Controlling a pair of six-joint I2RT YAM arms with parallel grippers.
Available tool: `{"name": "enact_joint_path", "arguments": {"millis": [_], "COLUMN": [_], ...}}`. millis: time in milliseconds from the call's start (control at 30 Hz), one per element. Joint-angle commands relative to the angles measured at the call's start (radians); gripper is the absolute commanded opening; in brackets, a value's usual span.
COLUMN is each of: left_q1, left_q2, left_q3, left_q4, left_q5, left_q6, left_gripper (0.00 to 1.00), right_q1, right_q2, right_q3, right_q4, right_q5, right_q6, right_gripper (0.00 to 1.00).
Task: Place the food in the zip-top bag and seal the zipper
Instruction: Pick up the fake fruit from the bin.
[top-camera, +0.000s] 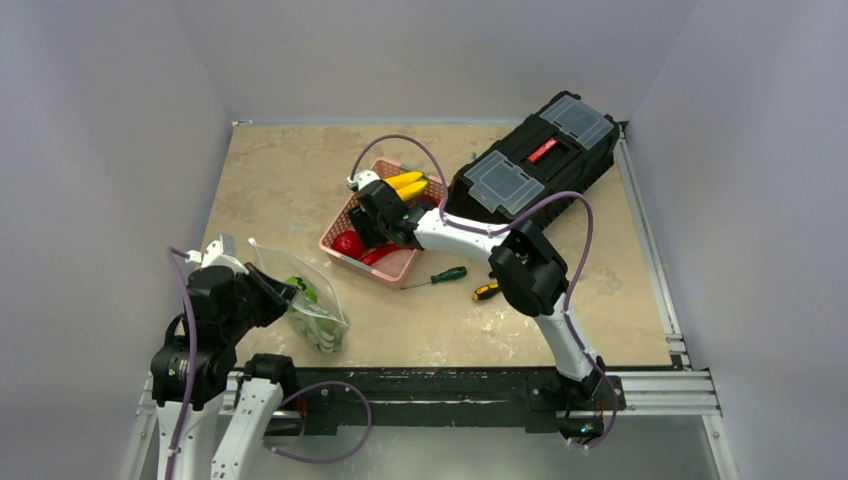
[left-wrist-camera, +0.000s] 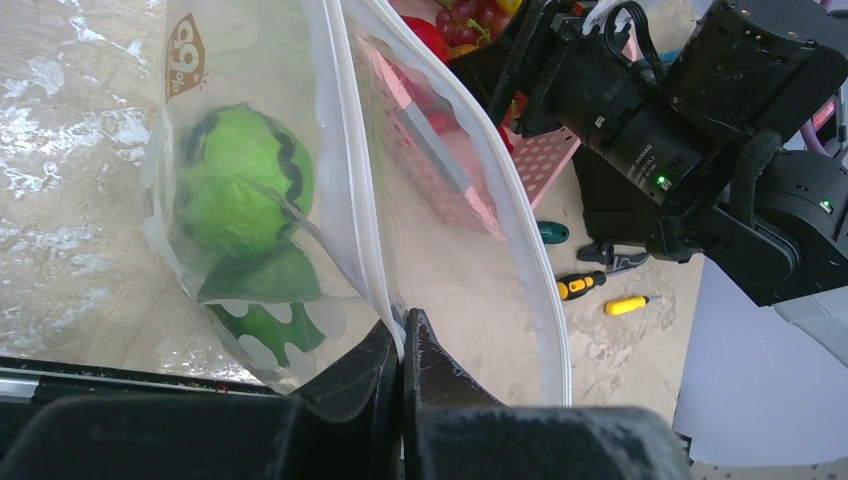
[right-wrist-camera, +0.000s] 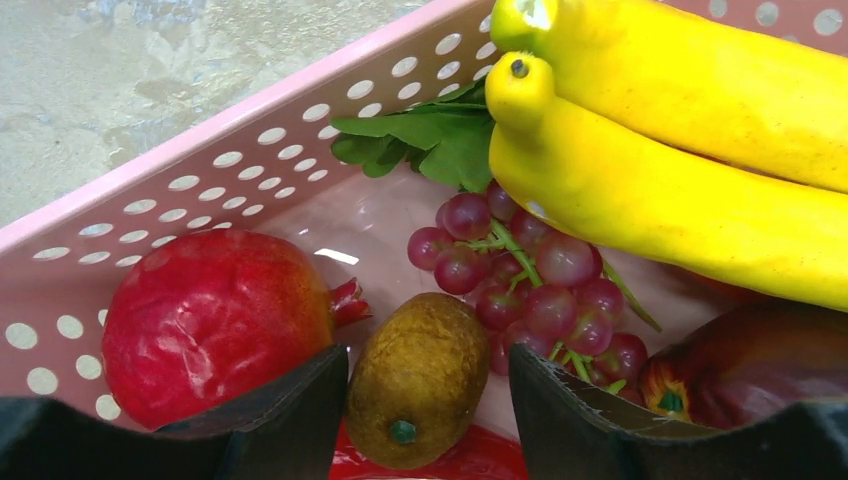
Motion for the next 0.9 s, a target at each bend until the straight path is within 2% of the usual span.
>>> {"name": "enact_joint_path", "arguments": {"millis": [0, 300, 500, 700, 867], "left_q1": [0.000, 0.000, 0.000, 0.000, 0.000], "left_q2": [0.001, 0.002, 0.010, 0.010, 0.008], "left_q3": [-0.011, -0.014, -0.010, -0.009, -0.015], "left_q4": [0.029, 0.030, 0.038, 0.037, 0.037], "left_q5": [0.025, 0.027, 0.032, 0.032, 0.035], "left_q6": [-0.003, -0.007, -0.005, -0.005, -0.009], "left_gripper": [0.00, 0.00, 0.00, 0.00, 0.00], "right_q1": [0.003, 0.003, 0.004, 0.005, 0.020], "right_q2": [-0.006, -0.097, -0.260, -0.444, -0.653], "right_q3": [-0.005, -0.020, -0.072, -0.143, -0.332], "right_q4": [0.022, 0.015, 0.017, 0.065, 0.293], "right_q5": [-0.003, 0.002, -0.002, -0.146, -0.404], "right_q6": [0.012, 0.000, -0.009, 0.012, 0.082], "right_gripper": [0.57, 0.24, 0.08, 0.00, 0.00]}}
